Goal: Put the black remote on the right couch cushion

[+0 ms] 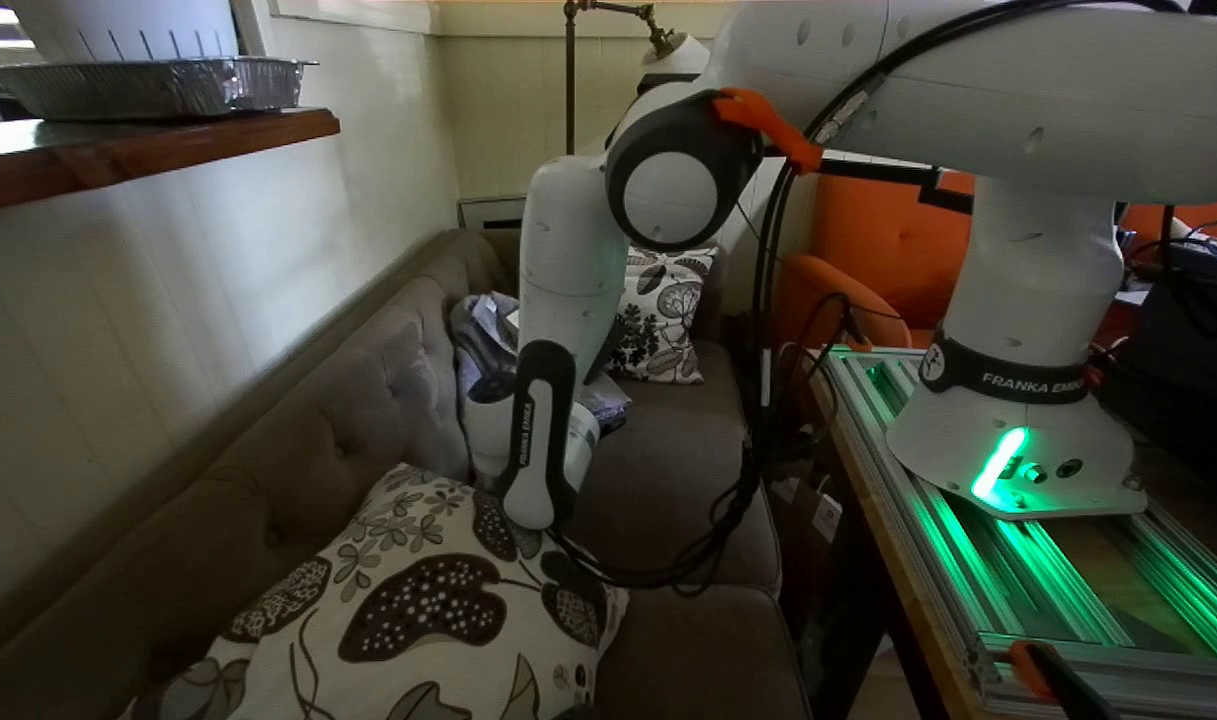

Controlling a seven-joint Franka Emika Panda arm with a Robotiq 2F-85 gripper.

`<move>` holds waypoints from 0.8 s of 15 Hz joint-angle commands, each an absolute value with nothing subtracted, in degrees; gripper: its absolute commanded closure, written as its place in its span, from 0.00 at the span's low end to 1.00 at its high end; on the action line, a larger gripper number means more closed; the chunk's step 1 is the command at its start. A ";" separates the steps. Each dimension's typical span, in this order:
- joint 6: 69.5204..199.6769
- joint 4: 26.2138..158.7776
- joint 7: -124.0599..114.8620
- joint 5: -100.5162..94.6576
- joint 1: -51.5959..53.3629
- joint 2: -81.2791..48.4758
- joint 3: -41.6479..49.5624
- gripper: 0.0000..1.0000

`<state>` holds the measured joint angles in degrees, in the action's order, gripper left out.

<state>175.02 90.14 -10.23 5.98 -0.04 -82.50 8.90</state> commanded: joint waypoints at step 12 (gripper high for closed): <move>181.14 116.69 -2.73 2.61 -0.78 -61.67 17.78 0.65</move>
<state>178.14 106.51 -7.05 5.20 1.83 -70.36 20.14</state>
